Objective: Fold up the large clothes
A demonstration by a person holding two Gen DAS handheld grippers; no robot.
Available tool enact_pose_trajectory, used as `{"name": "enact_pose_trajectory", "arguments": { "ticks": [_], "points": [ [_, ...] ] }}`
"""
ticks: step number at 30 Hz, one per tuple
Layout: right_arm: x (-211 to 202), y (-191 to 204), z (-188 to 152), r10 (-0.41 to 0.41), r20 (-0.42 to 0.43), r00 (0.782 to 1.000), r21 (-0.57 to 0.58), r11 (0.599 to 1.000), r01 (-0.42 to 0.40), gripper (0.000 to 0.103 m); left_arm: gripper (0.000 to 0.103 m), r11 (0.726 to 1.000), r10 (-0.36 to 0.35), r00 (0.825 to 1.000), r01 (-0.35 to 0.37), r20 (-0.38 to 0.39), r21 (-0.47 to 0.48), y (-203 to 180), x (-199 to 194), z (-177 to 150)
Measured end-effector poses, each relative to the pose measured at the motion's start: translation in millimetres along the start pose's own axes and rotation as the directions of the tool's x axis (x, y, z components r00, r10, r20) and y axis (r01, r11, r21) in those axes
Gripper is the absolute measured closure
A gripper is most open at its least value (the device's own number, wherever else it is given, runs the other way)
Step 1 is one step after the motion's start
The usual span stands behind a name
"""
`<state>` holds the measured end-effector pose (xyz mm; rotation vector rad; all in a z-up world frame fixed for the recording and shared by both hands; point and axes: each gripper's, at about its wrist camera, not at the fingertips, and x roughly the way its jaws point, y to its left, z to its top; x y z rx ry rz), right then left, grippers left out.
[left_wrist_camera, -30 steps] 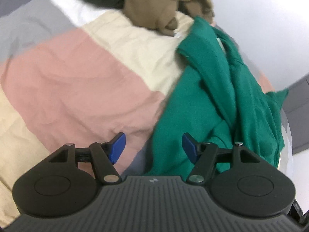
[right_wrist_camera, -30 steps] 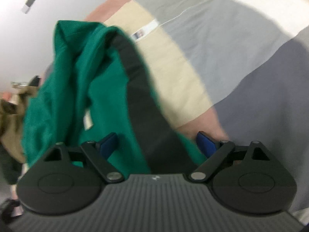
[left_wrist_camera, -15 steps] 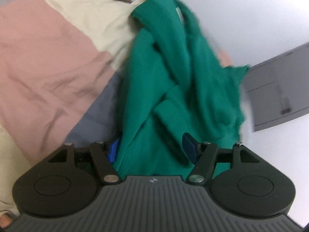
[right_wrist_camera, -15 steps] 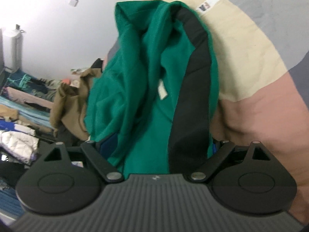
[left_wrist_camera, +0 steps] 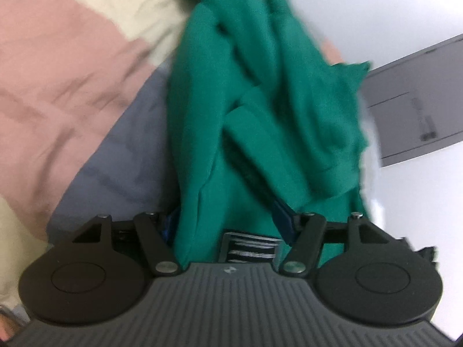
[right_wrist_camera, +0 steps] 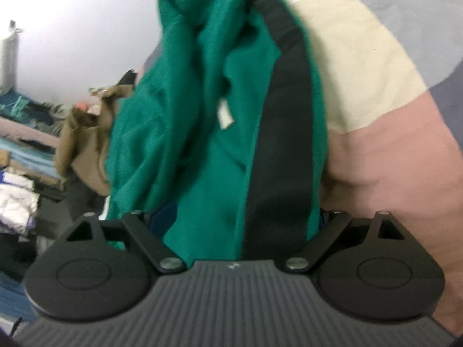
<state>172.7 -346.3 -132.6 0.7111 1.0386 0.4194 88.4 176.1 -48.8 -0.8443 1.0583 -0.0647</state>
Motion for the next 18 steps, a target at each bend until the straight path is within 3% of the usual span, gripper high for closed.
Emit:
{"name": "enact_pose_trajectory", "arguments": {
  "ticks": [2, 4, 5, 6, 7, 8, 9, 10, 14, 18],
  "points": [
    [7.2, -2.0, -0.4, -0.039, -0.011, 0.999, -0.001, 0.999, 0.039, 0.013, 0.035, 0.999, 0.033, 0.999, -0.033, -0.024, 0.004, 2.8, 8.5, -3.8],
    [14.1, -1.1, -2.1, -0.119, -0.007, 0.993, -0.006, 0.993, 0.119, 0.029, 0.044, 0.998, 0.050, 0.999, -0.050, -0.014, 0.031, -2.5, 6.1, -5.4],
    [14.9, 3.4, -3.5, -0.151, 0.001, 0.989, -0.027, 0.988, 0.150, 0.033, 0.063, 0.998, 0.055, 0.998, -0.055, -0.006, 0.030, -4.4, 4.0, -5.8],
    [13.1, 6.6, -5.0, -0.170, 0.011, 0.985, -0.041, 0.985, 0.170, 0.044, 0.080, 0.998, 0.055, 0.998, -0.055, -0.003, 0.029, -5.7, -0.3, -6.9],
    [9.5, 7.9, -6.2, -0.185, 0.024, 0.983, -0.041, 0.982, 0.186, 0.060, 0.087, 0.999, 0.045, 0.999, -0.045, 0.001, 0.025, -6.4, -5.6, -7.8],
    [4.7, 7.4, -6.6, -0.179, 0.033, 0.983, -0.026, 0.983, 0.180, 0.068, 0.090, 0.999, 0.028, 1.000, -0.028, 0.011, 0.017, -3.2, -5.8, -2.9],
    [0.5, 7.1, -6.4, -0.161, 0.041, 0.986, -0.010, 0.987, 0.162, 0.081, 0.092, 1.000, 0.008, 1.000, -0.009, 0.029, 0.009, -3.1, -13.8, -2.9],
    [-7.7, 6.6, -5.8, -0.119, 0.052, 0.992, 0.010, 0.993, 0.119, 0.084, 0.092, 1.000, -0.014, 0.999, 0.014, 0.044, 0.004, -2.8, -21.9, -2.5],
    [-42.5, 16.0, -3.5, 0.022, 0.132, 0.991, -0.003, 1.000, -0.022, 0.092, 0.094, 0.986, -0.157, 0.982, 0.162, 0.102, -0.043, -3.4, -59.9, 3.6],
    [-76.3, 32.8, -7.8, 0.132, 0.169, 0.977, -0.050, 0.991, -0.126, 0.095, 0.094, 0.973, -0.219, 0.967, 0.227, 0.134, -0.048, -8.4, -93.9, 7.4]
  ]
}}
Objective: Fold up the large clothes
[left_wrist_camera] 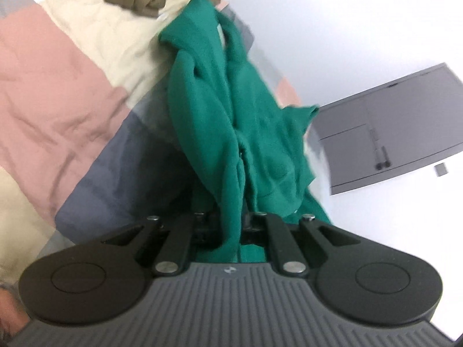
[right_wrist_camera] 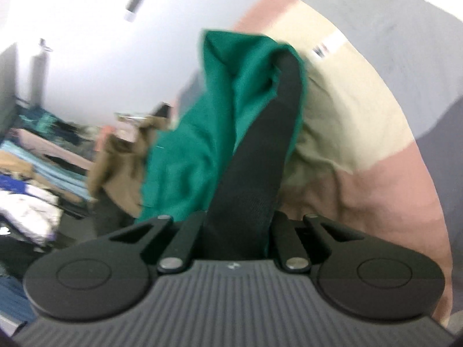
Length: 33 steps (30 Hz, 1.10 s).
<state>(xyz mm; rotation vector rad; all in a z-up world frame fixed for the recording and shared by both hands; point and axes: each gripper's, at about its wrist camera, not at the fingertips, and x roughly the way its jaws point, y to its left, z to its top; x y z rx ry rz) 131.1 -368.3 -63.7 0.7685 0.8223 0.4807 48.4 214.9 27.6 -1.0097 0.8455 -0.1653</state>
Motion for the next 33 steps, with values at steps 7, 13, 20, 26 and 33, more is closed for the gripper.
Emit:
{"name": "enact_pose_trajectory", "arguments": {
  "ticks": [7, 13, 20, 26, 33],
  "points": [
    [-56.1, 36.0, -6.2, 0.157, 0.077, 0.985, -0.035, 0.987, -0.154, 0.095, 0.094, 0.991, -0.132, 0.991, 0.132, 0.019, 0.000, -20.2, -62.5, -4.0],
    [-120.8, 56.7, -22.2, 0.227, 0.152, 0.962, -0.080, 0.973, -0.217, 0.095, 0.094, 0.975, -0.219, 0.975, 0.218, 0.018, 0.043, -33.5, -127.3, -29.1],
    [-147.8, 52.8, -32.8, 0.190, 0.217, 0.957, -0.049, 0.982, -0.184, 0.094, 0.094, 0.965, -0.258, 0.964, 0.255, 0.061, 0.057, -34.2, -148.2, -42.6],
    [-104.1, 43.0, 14.6, 0.128, 0.219, 0.967, 0.038, 0.990, -0.139, 0.094, 0.093, 0.973, -0.232, 0.964, 0.232, 0.130, 0.019, -46.5, -92.1, 7.7],
    [-19.0, 30.5, 88.8, 0.021, 0.272, 0.962, 0.091, 0.995, -0.047, 0.094, 0.093, 0.993, -0.116, 0.964, 0.103, 0.238, 0.066, -63.3, 1.4, 85.6]
  ]
}}
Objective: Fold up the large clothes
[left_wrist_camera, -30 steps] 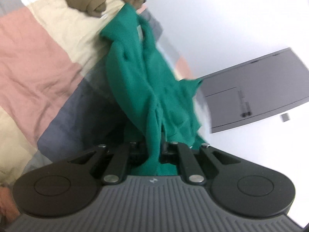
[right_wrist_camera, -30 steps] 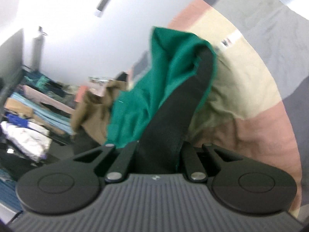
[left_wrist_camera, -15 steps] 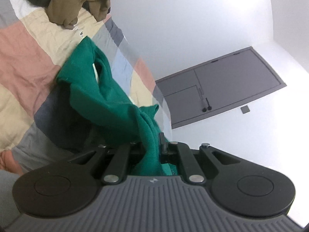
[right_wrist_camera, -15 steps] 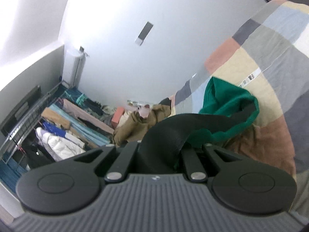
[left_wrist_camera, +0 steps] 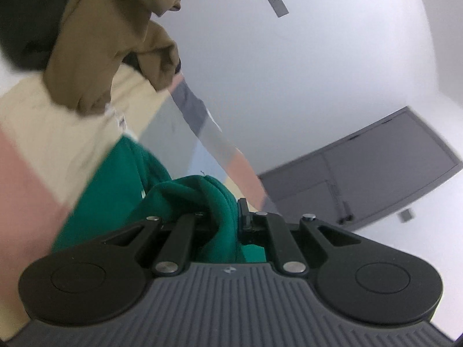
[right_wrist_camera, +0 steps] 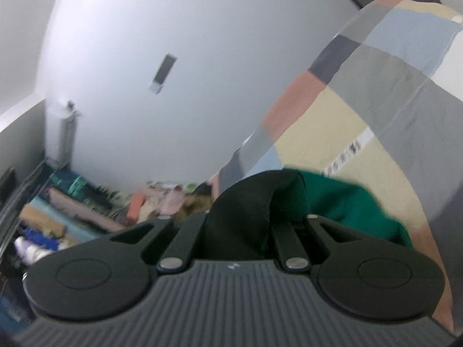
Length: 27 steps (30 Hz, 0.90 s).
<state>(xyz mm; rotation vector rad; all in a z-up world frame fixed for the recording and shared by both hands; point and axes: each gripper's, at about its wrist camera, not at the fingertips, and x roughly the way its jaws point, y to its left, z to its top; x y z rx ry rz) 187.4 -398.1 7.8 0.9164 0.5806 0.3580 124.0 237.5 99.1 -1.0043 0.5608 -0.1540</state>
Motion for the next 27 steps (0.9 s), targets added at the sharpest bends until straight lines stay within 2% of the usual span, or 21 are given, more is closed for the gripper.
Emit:
{"name": "enact_pose_trajectory", "arguments": {
  "ticks": [4, 8, 12, 15, 18, 22, 25, 26, 27],
  "points": [
    [61.9, -23.7, 16.7, -0.068, 0.008, 0.998, 0.027, 0.997, 0.067, 0.094, 0.093, 0.998, 0.056, 0.998, -0.057, 0.018, 0.031, 17.8, 65.3, 23.1],
    [114.2, -63.7, 20.8, -0.120, -0.018, 0.993, 0.076, 0.990, 0.121, 0.094, 0.092, 0.990, 0.128, 0.992, -0.127, -0.015, 0.066, 50.6, 128.3, 38.2],
    [151.2, -106.0, 20.3, -0.112, -0.044, 0.993, 0.096, 0.989, 0.116, 0.094, 0.092, 0.989, 0.142, 0.989, -0.140, -0.051, 0.042, 88.4, 174.5, 45.5],
    [170.3, -123.7, 20.1, -0.115, -0.063, 0.991, 0.088, 0.989, 0.120, 0.094, 0.092, 0.986, 0.168, 0.982, -0.166, -0.084, 0.031, 107.7, 201.0, 47.5],
    [186.5, -137.5, 21.1, -0.125, -0.084, 0.989, 0.102, 0.986, 0.133, 0.094, 0.092, 0.983, 0.182, 0.978, -0.179, -0.099, 0.032, 118.4, 216.4, 47.5],
    [194.6, -147.4, 18.8, -0.123, -0.101, 0.987, 0.133, 0.982, 0.136, 0.095, 0.091, 0.981, 0.193, 0.976, -0.189, -0.098, 0.043, 118.8, 218.2, 45.6],
    [188.6, -144.4, 16.8, -0.111, -0.094, 0.989, 0.122, 0.985, 0.122, 0.095, 0.089, 0.973, 0.214, 0.974, -0.204, -0.081, 0.112, 104.9, 210.7, 40.3],
    [187.4, -142.6, 16.6, -0.106, -0.089, 0.990, 0.111, 0.987, 0.116, 0.095, 0.085, 0.969, 0.217, 0.973, -0.205, -0.080, 0.137, 98.4, 207.1, 37.6],
    [183.7, -139.0, 16.1, -0.104, -0.086, 0.991, 0.094, 0.989, 0.112, 0.092, 0.071, 0.963, 0.225, 0.971, -0.208, -0.083, 0.172, 91.3, 202.7, 35.0]
  ]
}}
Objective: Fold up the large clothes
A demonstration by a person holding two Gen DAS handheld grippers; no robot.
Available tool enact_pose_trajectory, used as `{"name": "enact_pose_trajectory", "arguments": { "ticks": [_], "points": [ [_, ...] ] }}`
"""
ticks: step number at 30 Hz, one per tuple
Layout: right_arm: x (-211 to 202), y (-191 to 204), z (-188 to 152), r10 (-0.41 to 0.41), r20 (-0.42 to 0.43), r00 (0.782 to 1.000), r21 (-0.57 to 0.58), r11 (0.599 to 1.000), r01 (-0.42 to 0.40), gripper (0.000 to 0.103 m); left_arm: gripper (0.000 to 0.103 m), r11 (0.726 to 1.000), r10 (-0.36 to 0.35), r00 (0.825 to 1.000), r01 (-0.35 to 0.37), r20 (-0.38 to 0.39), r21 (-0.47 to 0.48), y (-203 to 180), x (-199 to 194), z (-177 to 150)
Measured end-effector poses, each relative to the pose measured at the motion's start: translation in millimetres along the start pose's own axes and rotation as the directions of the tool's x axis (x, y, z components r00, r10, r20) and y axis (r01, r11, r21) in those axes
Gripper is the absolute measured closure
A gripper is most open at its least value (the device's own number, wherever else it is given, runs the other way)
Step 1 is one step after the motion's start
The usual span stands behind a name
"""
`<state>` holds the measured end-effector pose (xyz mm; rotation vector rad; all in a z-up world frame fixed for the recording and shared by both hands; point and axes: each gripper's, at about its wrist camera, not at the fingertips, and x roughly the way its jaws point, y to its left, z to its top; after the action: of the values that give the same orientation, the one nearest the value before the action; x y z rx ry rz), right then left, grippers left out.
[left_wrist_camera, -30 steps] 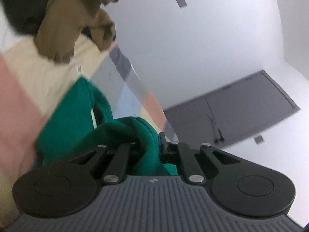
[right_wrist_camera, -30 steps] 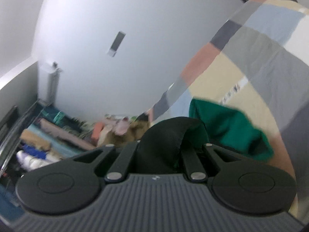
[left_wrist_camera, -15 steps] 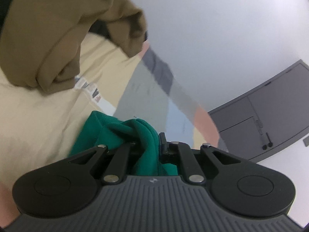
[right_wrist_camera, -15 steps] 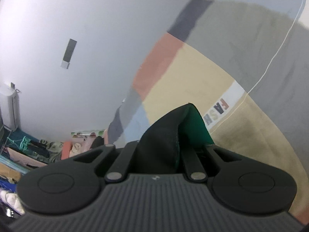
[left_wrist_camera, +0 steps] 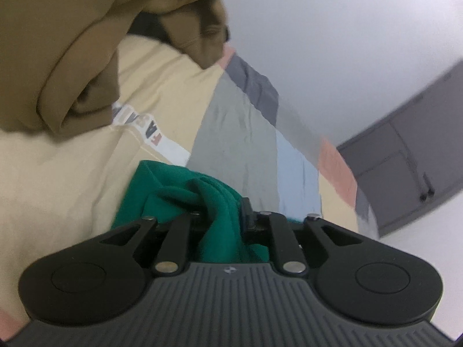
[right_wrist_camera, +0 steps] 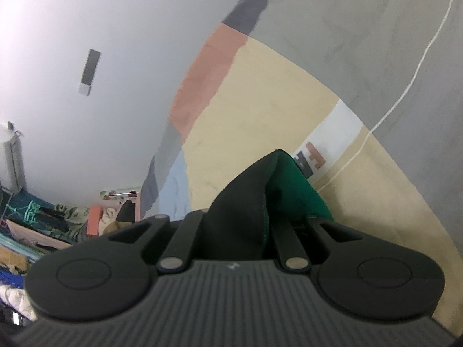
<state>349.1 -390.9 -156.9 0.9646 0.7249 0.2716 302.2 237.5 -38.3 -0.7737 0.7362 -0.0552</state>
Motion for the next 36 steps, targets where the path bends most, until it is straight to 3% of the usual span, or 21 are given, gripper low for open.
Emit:
{"name": "enact_pose_trajectory", "arguments": {
  "ticks": [1, 2, 3, 5, 6, 7, 10, 13, 16, 18, 22, 25, 29, 33, 36],
  "points": [
    [-4.7, 4.7, -1.7, -0.008, 0.004, 1.000, -0.020, 1.000, 0.008, 0.091, 0.058, 1.000, 0.002, 1.000, -0.002, -0.002, 0.022, -5.4, -5.4, -1.8],
    [-9.1, 10.1, -3.2, -0.019, 0.010, 1.000, -0.041, 0.999, 0.019, 0.089, 0.035, 0.999, -0.002, 1.000, 0.002, -0.002, 0.036, -10.6, -12.3, -3.9],
    [-15.4, 17.5, -5.7, -0.030, 0.016, 0.999, -0.069, 0.997, 0.031, 0.085, 0.030, 0.998, -0.002, 1.000, 0.001, 0.008, 0.057, -17.3, -21.6, -6.5],
    [-28.4, 32.9, -10.9, -0.071, 0.038, 0.997, -0.136, 0.988, 0.075, 0.064, 0.030, 0.994, 0.013, 0.999, -0.018, 0.043, 0.108, -29.7, -40.9, -13.1],
    [-36.2, 40.8, -14.8, -0.085, 0.058, 0.995, -0.176, 0.980, 0.094, 0.038, 0.030, 0.991, 0.028, 0.998, -0.036, 0.061, 0.129, -36.3, -51.9, -17.4],
    [-45.7, 50.1, -20.1, -0.090, 0.080, 0.993, -0.227, 0.968, 0.106, 0.027, 0.030, 0.988, 0.041, 0.996, -0.052, 0.079, 0.148, -42.4, -61.7, -21.3],
    [-71.9, 72.1, -36.2, -0.117, 0.105, 0.988, -0.348, 0.926, 0.147, 0.027, 0.028, 0.967, 0.074, 0.985, -0.109, 0.154, 0.232, -63.3, -96.7, -37.3],
    [-97.1, 91.5, -55.3, -0.128, 0.145, 0.981, -0.451, 0.874, 0.180, 0.027, 0.026, 0.929, 0.066, 0.968, -0.149, 0.244, 0.340, -90.3, -130.9, -58.6],
    [-120.9, 104.8, -71.8, -0.086, 0.177, 0.980, -0.475, 0.865, 0.161, 0.027, 0.026, 0.915, 0.023, 0.963, -0.128, 0.268, 0.382, -104.5, -155.0, -83.1],
    [-133.8, 110.1, -81.8, -0.042, 0.183, 0.982, -0.493, 0.860, 0.129, 0.027, 0.026, 0.919, -0.011, 0.969, -0.087, 0.247, 0.385, -107.6, -161.1, -101.0],
    [-147.4, 122.6, -108.7, -0.004, 0.188, 0.982, -0.546, 0.831, 0.107, 0.027, 0.026, 0.913, 0.008, 0.987, -0.073, 0.161, 0.401, -109.9, -146.9, -132.4],
    [-141.1, 132.4, -129.3, 0.007, 0.155, 0.988, -0.592, 0.801, 0.087, 0.028, 0.027, 0.900, 0.050, 0.993, -0.091, 0.107, 0.426, -110.9, -126.7, -144.7],
    [-120.7, 141.5, -153.2, 0.004, 0.102, 0.995, -0.648, 0.759, 0.063, 0.028, 0.027, 0.893, 0.101, 0.991, -0.131, 0.091, 0.431, -107.7, -103.7, -153.1],
    [-91.4, 139.7, -170.6, -0.048, 0.037, 0.998, -0.685, 0.727, 0.060, 0.046, 0.027, 0.882, 0.143, 0.987, -0.163, 0.079, 0.442, -105.5, -83.4, -158.6],
    [-63.4, 141.7, -185.0, -0.112, 0.029, 0.993, -0.737, 0.669, 0.097, 0.054, 0.027, 0.871, 0.171, 0.984, -0.177, 0.054, 0.458, -102.2, -68.7, -160.4]
  ]
}}
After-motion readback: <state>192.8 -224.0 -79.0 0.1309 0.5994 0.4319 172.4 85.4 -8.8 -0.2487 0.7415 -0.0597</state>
